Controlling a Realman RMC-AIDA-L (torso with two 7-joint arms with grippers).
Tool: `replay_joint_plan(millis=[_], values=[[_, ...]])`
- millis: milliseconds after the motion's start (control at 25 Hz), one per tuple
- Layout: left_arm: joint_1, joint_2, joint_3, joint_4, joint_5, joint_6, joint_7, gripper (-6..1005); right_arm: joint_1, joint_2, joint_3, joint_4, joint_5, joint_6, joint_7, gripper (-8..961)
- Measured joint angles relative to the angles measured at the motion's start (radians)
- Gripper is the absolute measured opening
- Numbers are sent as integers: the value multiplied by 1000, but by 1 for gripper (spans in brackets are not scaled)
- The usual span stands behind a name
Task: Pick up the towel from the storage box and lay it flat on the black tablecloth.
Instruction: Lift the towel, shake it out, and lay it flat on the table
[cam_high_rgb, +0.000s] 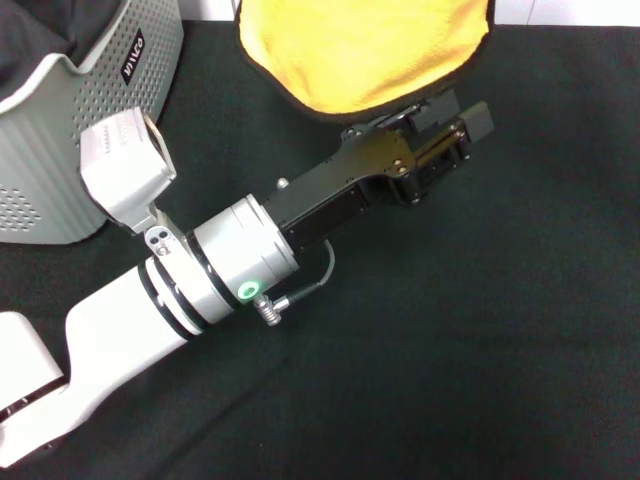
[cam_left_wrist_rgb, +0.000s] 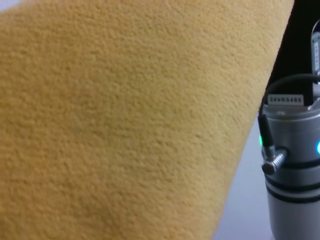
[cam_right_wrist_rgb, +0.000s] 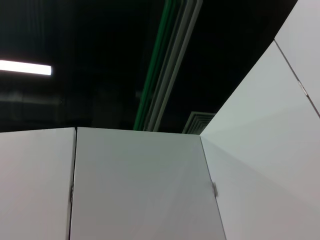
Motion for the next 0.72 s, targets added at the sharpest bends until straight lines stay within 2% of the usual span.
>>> replay_joint_plan(millis=[280, 720], values=[[-18, 0, 45, -10, -112, -24, 77, 456, 6, 0, -50, 6, 56, 0, -18, 52], [-12, 0, 54, -21, -127, -47, 120, 449, 10, 0, -47, -4, 98, -25, -16, 55]])
